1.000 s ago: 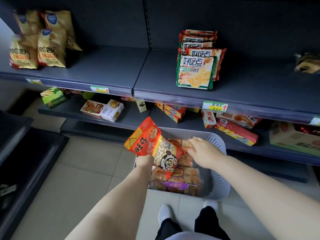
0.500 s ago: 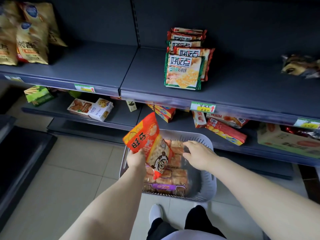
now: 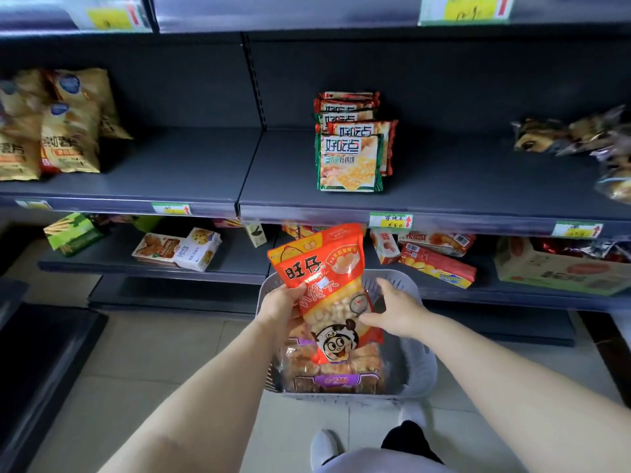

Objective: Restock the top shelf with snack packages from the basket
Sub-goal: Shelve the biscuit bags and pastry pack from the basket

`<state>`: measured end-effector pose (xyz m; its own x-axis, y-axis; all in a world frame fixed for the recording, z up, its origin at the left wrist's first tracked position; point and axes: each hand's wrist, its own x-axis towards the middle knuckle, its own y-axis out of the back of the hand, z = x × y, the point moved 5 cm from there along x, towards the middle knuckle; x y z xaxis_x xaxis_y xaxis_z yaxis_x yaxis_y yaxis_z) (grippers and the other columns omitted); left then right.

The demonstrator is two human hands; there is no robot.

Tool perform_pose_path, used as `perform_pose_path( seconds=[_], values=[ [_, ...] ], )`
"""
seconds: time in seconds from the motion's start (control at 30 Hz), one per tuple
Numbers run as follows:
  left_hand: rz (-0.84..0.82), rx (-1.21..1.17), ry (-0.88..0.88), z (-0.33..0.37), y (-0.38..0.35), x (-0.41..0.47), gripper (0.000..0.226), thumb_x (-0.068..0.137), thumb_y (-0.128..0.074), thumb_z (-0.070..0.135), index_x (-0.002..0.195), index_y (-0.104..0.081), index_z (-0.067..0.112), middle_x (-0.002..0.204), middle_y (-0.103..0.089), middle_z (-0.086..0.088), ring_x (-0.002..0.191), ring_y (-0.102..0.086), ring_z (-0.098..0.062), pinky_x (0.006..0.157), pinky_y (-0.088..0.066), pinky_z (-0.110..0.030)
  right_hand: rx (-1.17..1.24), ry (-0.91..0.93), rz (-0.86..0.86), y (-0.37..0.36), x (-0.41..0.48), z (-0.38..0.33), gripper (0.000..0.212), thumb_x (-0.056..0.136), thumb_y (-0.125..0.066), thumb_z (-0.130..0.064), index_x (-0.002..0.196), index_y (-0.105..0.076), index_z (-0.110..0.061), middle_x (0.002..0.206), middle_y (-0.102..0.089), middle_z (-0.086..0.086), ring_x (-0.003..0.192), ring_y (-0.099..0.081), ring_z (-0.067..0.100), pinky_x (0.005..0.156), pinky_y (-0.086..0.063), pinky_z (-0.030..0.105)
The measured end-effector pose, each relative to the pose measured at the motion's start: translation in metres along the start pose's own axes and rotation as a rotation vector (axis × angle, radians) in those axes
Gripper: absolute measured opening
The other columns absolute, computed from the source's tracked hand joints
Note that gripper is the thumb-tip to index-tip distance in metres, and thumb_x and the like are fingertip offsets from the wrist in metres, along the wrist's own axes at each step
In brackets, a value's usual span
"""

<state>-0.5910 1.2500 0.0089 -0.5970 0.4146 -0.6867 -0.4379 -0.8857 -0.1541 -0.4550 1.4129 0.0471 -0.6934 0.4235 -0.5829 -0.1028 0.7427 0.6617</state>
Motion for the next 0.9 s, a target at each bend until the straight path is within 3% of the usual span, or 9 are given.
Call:
perform_pose_path(
  seconds=[0.07,0.13,0.2,0.27,0.37,0.47,0.63,0.77,0.9],
  values=[
    [-0.045,-0.005,0.009,0.003,-0.005,-0.005,0.012,0.099,-0.052,0.014,0.105,-0.062,0.013,0.091,-0.072,-0.007,0.081,-0.066,-0.025,0.067,-0.051,-0.037,0.143,-0.046,0.024,-0.004,-0.006,0.004,0.104,0.081,-0.071,-0.049,0.155,-0.005,-0.018,0.159,-0.023,0.005,0.143,-0.030,0.025,0.112,-0.031,0.036],
    [-0.084,-0.013,0.010,0.007,-0.010,-0.009,0.010,0.100,-0.051,0.011,0.100,-0.061,0.014,0.090,-0.070,-0.007,0.081,-0.065,-0.025,0.070,-0.052,-0.040,0.254,-0.082,0.042,-0.010,-0.013,0.008,0.101,0.079,-0.075,-0.047,0.154,-0.014,-0.015,0.157,-0.029,0.005,0.140,-0.034,0.024,0.112,-0.033,0.037],
    [-0.117,-0.003,-0.004,0.010,-0.019,-0.010,0.011,0.100,-0.050,0.011,0.100,-0.061,0.013,0.091,-0.070,-0.007,0.082,-0.064,-0.025,0.079,-0.051,-0.044,0.325,-0.085,0.064,-0.016,-0.020,0.012,0.081,0.080,-0.076,-0.041,0.145,-0.035,-0.014,0.144,-0.047,0.004,0.125,-0.047,0.020,0.106,-0.040,0.035],
    [-0.133,0.046,-0.003,0.011,-0.029,-0.013,0.016,0.100,-0.050,0.017,0.111,-0.061,0.011,0.095,-0.071,-0.007,0.082,-0.065,-0.025,0.074,-0.053,-0.040,0.376,-0.078,0.107,-0.018,-0.030,0.016,0.062,0.082,-0.075,-0.036,0.133,-0.047,-0.016,0.130,-0.055,-0.001,0.112,-0.052,0.016,0.100,-0.044,0.034],
    [-0.178,0.108,-0.006,0.014,-0.050,-0.020,0.028,0.098,-0.055,0.029,0.121,-0.062,0.013,0.105,-0.072,-0.006,0.084,-0.066,-0.024,0.062,-0.050,-0.033,0.470,-0.091,0.203,-0.014,-0.045,0.028,0.052,0.084,-0.073,-0.035,0.128,-0.049,-0.019,0.120,-0.058,-0.004,0.108,-0.054,0.015,0.096,-0.046,0.033],
    [-0.309,0.229,-0.030,0.018,-0.074,-0.032,0.038,0.091,-0.066,0.035,0.122,-0.061,0.014,0.110,-0.072,-0.007,0.093,-0.066,-0.026,0.076,-0.056,-0.037,0.658,-0.114,0.281,-0.007,-0.058,0.047,0.047,0.084,-0.074,-0.031,0.125,-0.052,-0.023,0.119,-0.062,-0.005,0.108,-0.058,0.015,0.097,-0.048,0.035],
    [-0.467,0.495,-0.098,0.013,-0.122,-0.064,0.047,0.083,-0.078,0.023,0.123,-0.056,0.013,0.123,-0.066,-0.009,0.109,-0.065,-0.025,0.092,-0.054,-0.043,0.850,-0.109,0.400,0.022,-0.080,0.080,0.052,0.084,-0.074,-0.033,0.130,-0.052,-0.021,0.124,-0.062,-0.002,0.111,-0.059,0.017,0.099,-0.047,0.038],
    [-0.491,0.594,-0.205,0.009,-0.171,-0.087,0.046,0.079,-0.078,0.006,0.119,-0.057,0.014,0.115,-0.070,-0.005,0.105,-0.067,-0.025,0.082,-0.056,-0.040,0.895,-0.095,0.505,0.054,-0.111,0.107,0.057,0.084,-0.073,-0.035,0.134,-0.048,-0.022,0.126,-0.060,-0.004,0.113,-0.058,0.018,0.098,-0.048,0.041],
    [-0.468,0.652,-0.289,-0.002,-0.227,-0.117,0.043,0.077,-0.079,0.001,0.112,-0.059,0.015,0.109,-0.072,-0.006,0.101,-0.069,-0.026,0.092,-0.056,-0.049,0.950,-0.047,0.601,0.085,-0.157,0.144,0.045,0.088,-0.070,-0.028,0.128,-0.051,-0.023,0.119,-0.061,-0.006,0.108,-0.057,0.014,0.087,-0.046,0.031]
  ],
)
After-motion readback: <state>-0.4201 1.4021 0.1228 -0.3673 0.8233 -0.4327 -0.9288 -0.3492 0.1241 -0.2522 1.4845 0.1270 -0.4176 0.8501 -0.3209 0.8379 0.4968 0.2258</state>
